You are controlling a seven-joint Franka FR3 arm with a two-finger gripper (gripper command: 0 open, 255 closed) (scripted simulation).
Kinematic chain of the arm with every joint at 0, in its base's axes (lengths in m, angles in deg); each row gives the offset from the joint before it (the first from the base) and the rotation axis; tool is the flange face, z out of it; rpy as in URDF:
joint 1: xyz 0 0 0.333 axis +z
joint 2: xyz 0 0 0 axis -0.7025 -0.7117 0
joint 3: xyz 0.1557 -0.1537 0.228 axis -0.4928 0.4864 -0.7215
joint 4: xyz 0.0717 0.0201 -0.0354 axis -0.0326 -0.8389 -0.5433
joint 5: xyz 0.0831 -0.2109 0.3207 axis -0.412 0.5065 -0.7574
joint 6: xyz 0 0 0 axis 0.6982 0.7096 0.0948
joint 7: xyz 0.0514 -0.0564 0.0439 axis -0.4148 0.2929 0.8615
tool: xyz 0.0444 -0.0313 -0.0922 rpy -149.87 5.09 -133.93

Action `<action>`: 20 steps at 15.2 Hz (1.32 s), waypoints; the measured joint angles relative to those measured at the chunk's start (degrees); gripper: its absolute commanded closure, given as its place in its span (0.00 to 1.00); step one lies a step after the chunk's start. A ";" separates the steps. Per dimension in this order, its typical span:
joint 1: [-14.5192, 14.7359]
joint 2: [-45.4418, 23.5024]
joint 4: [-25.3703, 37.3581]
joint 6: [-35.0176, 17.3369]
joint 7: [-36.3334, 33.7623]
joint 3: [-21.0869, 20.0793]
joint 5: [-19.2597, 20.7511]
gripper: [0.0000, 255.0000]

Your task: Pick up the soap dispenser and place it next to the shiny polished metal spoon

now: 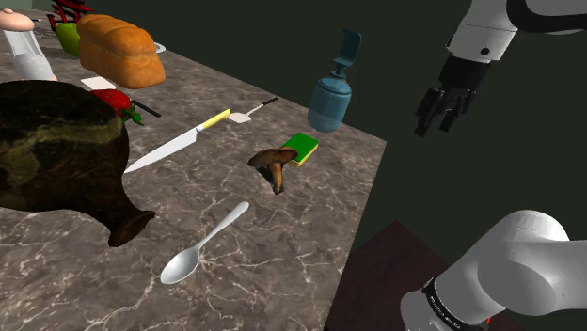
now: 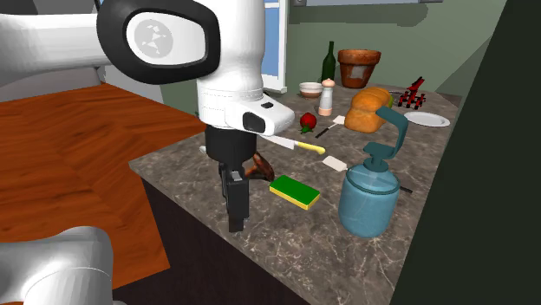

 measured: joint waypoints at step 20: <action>-8.71 -31.68 29.54 -11.81 -43.56 -15.58 2.38 0.00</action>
